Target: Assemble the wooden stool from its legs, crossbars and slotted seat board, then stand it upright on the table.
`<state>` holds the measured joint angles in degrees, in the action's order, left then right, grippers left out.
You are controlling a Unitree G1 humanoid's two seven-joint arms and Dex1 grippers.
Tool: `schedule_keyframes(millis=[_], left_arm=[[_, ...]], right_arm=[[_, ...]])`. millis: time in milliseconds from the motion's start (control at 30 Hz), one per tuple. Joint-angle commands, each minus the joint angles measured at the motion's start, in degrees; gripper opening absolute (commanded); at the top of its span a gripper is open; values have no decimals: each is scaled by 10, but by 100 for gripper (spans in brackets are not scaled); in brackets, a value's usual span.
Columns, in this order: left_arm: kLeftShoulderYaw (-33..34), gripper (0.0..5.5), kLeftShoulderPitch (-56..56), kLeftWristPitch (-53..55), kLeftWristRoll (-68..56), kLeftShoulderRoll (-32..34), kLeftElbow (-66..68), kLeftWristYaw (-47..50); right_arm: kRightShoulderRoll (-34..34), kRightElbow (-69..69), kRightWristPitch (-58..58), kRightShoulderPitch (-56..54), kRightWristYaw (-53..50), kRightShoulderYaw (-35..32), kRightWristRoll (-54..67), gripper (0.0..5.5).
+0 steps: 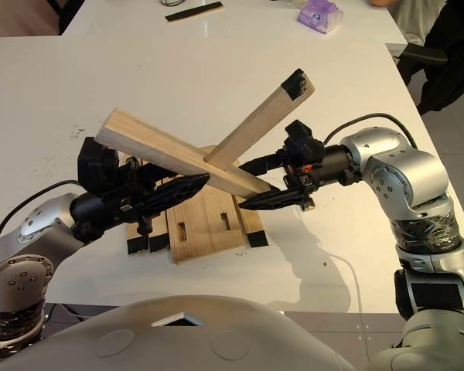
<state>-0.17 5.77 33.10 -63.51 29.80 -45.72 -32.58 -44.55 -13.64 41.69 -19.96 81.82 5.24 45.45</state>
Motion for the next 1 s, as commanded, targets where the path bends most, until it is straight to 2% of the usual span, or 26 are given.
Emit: schedule_keyframes(millis=[33,167,267,433,600,1000], left_arm=[[29,204,11,-17,51,25,27,-14],[57,204,35,-43,129,79,9,-56],[77,204,63,-44,133,97,-16,-64],[170,204,191,-34,106,130,-73,-91],[206,204,270,-33,111,151,-110,-118],[263,204,276,-49,152,220,-45,-228]], right_arm=[[9,66,14,-33,-47,-67,20,298],[42,159,-12,-40,-160,-126,-14,298],[51,145,-16,-3,-188,-150,-14,298],[58,103,-21,50,-218,-168,-17,298],[50,58,-14,87,-237,-179,-18,298],[81,4,-31,153,-300,-197,-19,298]])
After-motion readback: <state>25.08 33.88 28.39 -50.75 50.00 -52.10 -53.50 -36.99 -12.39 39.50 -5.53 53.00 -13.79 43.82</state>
